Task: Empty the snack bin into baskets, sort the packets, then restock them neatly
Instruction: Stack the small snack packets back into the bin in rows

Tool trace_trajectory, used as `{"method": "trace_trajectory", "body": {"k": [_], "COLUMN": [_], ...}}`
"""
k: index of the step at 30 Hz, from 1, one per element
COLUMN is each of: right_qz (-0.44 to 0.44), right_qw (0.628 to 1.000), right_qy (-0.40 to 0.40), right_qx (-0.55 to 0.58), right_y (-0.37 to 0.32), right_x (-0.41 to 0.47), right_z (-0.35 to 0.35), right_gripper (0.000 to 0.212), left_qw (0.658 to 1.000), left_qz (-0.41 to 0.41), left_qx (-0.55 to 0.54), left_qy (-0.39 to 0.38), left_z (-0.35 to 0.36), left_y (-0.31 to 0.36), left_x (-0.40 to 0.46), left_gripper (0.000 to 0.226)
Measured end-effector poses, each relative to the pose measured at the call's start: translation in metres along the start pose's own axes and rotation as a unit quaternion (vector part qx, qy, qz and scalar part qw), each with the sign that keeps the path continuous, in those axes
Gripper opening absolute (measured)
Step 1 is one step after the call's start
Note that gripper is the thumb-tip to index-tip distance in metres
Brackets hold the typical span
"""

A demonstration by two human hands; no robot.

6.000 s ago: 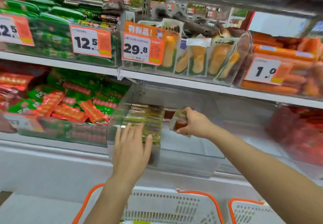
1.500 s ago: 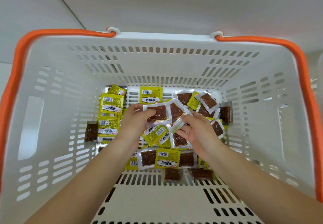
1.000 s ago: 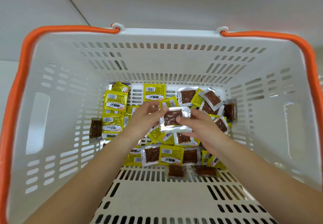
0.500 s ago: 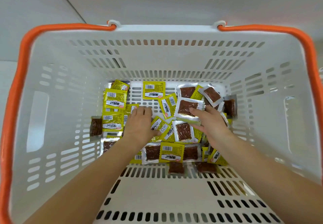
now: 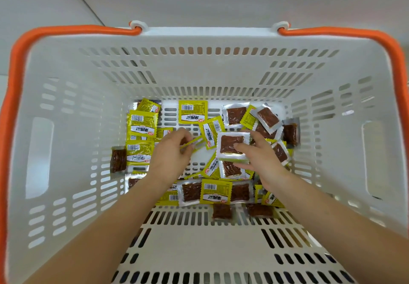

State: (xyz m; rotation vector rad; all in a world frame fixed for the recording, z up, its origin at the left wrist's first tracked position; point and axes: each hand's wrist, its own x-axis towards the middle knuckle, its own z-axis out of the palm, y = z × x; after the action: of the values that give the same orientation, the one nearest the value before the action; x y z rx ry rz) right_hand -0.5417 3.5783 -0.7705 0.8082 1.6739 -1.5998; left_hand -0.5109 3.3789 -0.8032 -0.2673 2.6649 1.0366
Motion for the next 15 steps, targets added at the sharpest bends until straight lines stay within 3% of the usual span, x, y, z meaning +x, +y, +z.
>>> {"method": "trace_trajectory", "body": {"k": [3,7,11,13,15], "right_qz": [0.023,0.055,0.05,0.054,0.053], "right_qw": [0.999,0.991,0.992,0.995,0.997], "right_qy": [-0.04,-0.071,-0.088,-0.076,-0.06], "right_qx": [0.014,0.103,0.068,0.03,0.006], "right_y": [-0.001,-0.005,-0.003,0.001,0.003], "right_x": [-0.003,-0.005,-0.004,-0.002,-0.001], "right_z": [0.004,0.008,0.004,0.003,0.003], "right_gripper": [0.038,0.023,0.032,0.038,0.041], "left_qw": [0.991,0.979,0.98,0.982,0.995], "left_qz": [0.112,0.203,0.126,0.042,-0.013], "left_qx": [-0.035,-0.013,-0.1,-0.163,-0.081], "left_qy": [0.057,-0.007,-0.12,-0.089,-0.048], "left_z": [-0.003,0.005,0.005,0.001,-0.006], "left_y": [0.018,0.037,0.041,0.038,0.021], "left_x": [-0.003,-0.006,-0.012,-0.008,0.004], "left_gripper": [0.009,0.011,0.019,0.016,0.023]}}
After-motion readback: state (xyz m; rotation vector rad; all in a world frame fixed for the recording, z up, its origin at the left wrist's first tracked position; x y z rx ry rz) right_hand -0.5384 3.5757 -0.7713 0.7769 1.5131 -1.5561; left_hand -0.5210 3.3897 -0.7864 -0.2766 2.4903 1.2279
